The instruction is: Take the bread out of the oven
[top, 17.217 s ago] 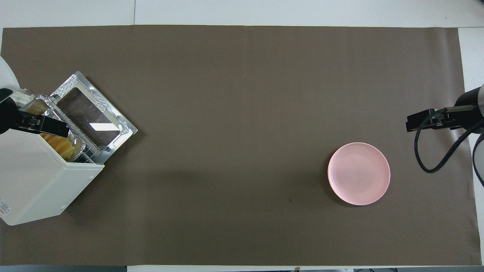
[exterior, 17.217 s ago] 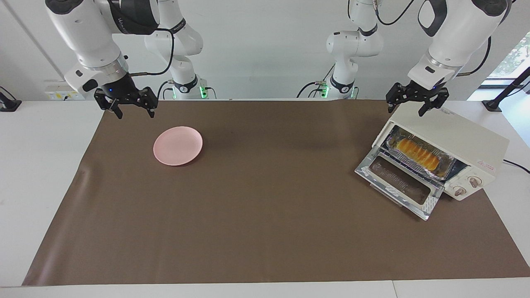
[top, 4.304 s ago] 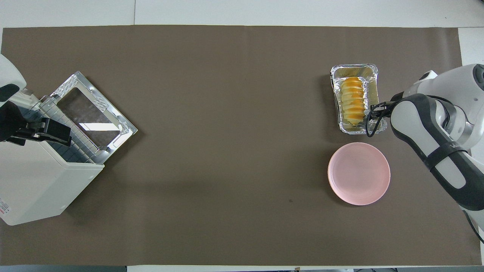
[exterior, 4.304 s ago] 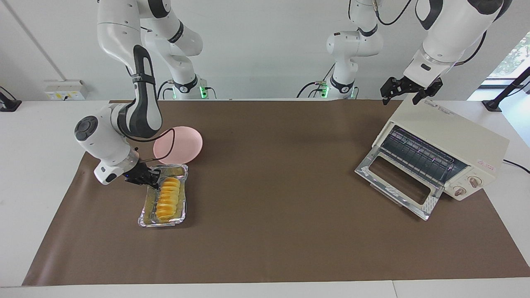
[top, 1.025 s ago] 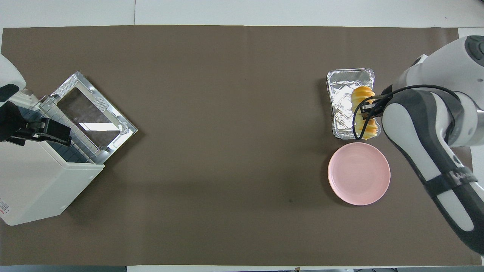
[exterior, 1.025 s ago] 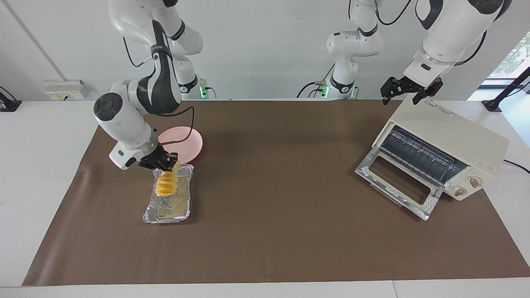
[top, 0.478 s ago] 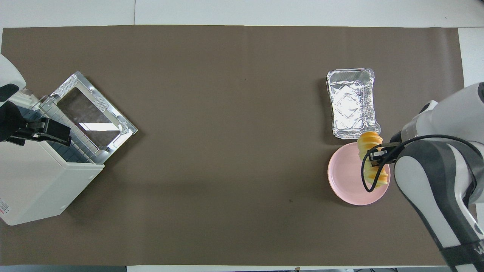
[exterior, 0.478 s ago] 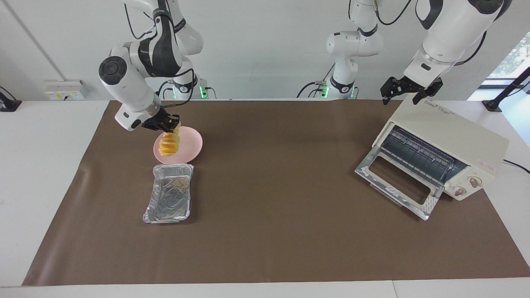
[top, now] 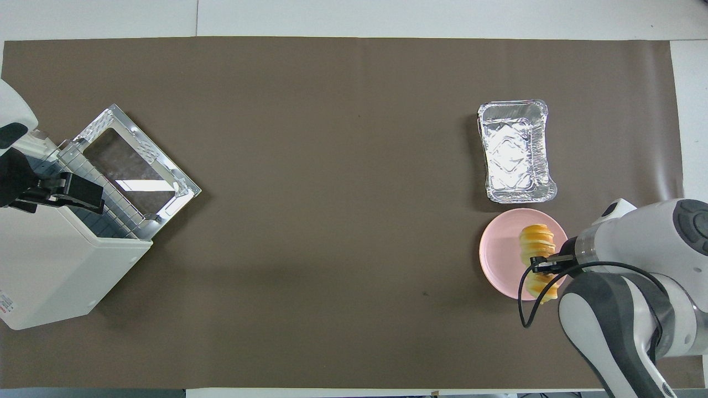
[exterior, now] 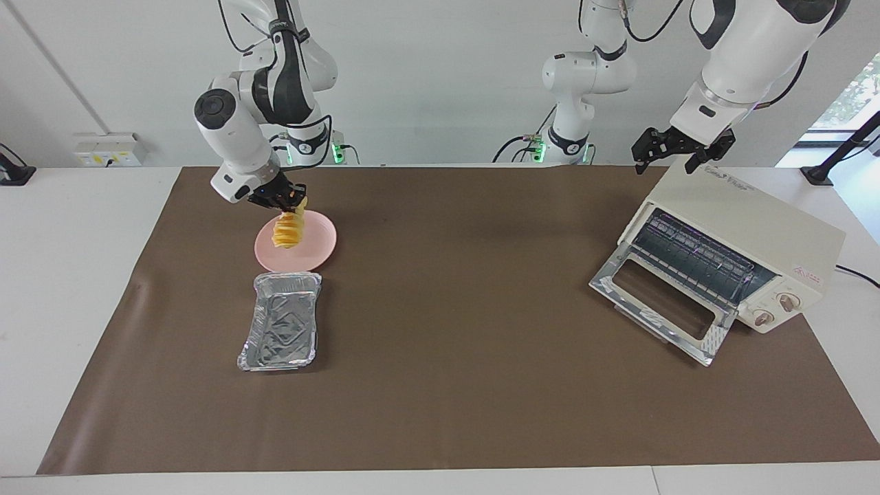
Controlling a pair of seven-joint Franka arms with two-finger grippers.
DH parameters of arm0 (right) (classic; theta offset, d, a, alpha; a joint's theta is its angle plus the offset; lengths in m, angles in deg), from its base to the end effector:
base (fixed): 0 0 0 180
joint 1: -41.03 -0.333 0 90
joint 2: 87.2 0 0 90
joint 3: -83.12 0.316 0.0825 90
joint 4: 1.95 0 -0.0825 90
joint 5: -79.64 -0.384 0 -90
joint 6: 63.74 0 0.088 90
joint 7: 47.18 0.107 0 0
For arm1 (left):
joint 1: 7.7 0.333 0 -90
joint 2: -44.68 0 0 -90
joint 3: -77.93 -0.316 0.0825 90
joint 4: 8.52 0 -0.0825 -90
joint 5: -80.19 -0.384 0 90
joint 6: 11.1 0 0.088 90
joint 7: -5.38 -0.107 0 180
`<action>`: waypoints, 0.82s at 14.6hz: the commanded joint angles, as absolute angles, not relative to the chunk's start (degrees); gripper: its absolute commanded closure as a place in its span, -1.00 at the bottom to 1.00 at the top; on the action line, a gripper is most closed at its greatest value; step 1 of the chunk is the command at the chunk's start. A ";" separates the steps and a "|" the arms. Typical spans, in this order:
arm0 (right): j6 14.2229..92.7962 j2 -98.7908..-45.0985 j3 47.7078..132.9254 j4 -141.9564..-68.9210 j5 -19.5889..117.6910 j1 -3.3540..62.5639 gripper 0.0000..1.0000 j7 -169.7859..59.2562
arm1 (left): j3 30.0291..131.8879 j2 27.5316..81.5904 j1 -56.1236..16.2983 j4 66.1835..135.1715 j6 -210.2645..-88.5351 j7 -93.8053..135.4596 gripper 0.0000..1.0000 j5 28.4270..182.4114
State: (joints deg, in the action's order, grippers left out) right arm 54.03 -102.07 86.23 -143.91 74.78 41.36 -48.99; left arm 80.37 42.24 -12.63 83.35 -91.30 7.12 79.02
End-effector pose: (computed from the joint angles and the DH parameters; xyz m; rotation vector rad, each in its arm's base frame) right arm 0.4236 0.0249 0.3739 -3.0745 -0.0484 0.2513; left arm 0.5178 -0.0650 0.6188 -3.0934 0.1489 0.2465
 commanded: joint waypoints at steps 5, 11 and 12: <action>63.26 -98.54 86.63 -147.06 75.51 41.38 1.00 -48.23 | 80.74 40.98 -12.09 84.38 -91.17 6.88 -1.00 78.26; 65.99 -95.37 86.63 -146.97 75.51 41.38 0.23 -47.97 | 80.74 40.98 -12.09 84.29 -91.26 6.88 -1.00 78.26; 65.90 -95.37 86.63 -146.71 75.51 41.38 -0.60 -47.71 | 80.74 40.98 -12.09 84.38 -91.26 6.97 -1.00 78.26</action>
